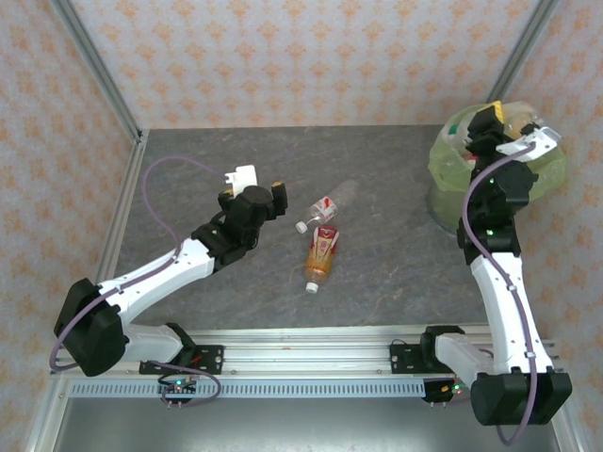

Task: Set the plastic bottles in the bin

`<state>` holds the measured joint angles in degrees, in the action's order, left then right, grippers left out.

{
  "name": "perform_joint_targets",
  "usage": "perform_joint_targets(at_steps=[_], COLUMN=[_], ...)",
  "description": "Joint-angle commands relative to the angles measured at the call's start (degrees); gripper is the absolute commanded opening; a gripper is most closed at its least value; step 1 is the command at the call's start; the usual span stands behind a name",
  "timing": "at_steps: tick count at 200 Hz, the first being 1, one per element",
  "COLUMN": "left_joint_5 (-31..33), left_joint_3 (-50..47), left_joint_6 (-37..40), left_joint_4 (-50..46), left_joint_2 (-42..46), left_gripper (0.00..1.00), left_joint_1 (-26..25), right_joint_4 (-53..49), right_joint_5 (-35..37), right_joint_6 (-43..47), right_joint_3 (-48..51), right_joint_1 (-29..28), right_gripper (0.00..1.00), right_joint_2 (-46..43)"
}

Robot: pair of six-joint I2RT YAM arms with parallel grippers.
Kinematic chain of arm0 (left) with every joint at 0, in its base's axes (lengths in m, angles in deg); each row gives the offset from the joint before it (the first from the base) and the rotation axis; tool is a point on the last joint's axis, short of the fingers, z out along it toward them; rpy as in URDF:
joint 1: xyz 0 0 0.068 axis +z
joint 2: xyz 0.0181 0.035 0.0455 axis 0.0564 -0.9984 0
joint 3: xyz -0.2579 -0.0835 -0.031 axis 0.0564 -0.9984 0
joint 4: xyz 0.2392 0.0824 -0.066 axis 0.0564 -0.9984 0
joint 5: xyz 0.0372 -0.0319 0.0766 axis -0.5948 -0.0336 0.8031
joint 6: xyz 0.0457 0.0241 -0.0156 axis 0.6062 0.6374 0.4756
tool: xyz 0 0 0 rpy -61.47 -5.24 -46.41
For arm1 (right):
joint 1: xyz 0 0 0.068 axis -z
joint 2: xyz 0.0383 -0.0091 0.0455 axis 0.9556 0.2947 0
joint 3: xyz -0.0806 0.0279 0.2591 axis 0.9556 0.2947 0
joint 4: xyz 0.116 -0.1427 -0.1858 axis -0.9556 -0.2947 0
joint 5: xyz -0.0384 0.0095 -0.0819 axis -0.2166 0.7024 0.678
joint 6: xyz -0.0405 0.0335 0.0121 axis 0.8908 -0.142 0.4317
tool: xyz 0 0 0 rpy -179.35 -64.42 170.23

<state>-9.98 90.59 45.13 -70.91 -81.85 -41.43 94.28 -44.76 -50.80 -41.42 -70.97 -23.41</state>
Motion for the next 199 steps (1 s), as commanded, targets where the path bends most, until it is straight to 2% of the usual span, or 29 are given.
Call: perform_joint_targets(at_steps=[1, 32, 103, 128, 173, 199], left_joint_5=[-2.32, -4.72, -1.35, -0.78, 0.06, 0.07], left_joint_3=[2.09, 1.53, 1.15, -0.17, -0.64, -0.41], left_joint_6=[-3.5, -6.26, -9.39, -10.92, -12.19, -12.0], left_joint_4=[-3.81, -3.24, -4.96, -4.68, -5.4, -5.74], left_joint_2=[-0.61, -1.41, -1.82, -1.02, -0.94, -1.32], left_gripper=[1.0, 1.0, 1.0, 1.0, 1.0, 1.0], left_joint_1=[0.45, 0.42, 0.4, 0.41, 0.4, 0.4], right_joint_4=[4.52, 4.28, 2.65, 2.51, -0.21, -0.26], right_joint_5=[2.44, 3.37, 3.08, 2.42, -5.36, -5.25], right_joint_6=[-1.09, -3.34, -3.42, -3.37, -4.69, -5.72], right_joint_3=[0.27, 0.09, -1.42, -1.25, -4.17, -6.29], right_joint_1=[1.82, 7.13, 14.24, 15.36, 15.78, 15.78], right_gripper=[0.33, 0.33, 0.34, 0.34, 0.38, 0.38], right_joint_2=[-0.27, 1.18, 7.33, 9.36, 15.44, 18.88])
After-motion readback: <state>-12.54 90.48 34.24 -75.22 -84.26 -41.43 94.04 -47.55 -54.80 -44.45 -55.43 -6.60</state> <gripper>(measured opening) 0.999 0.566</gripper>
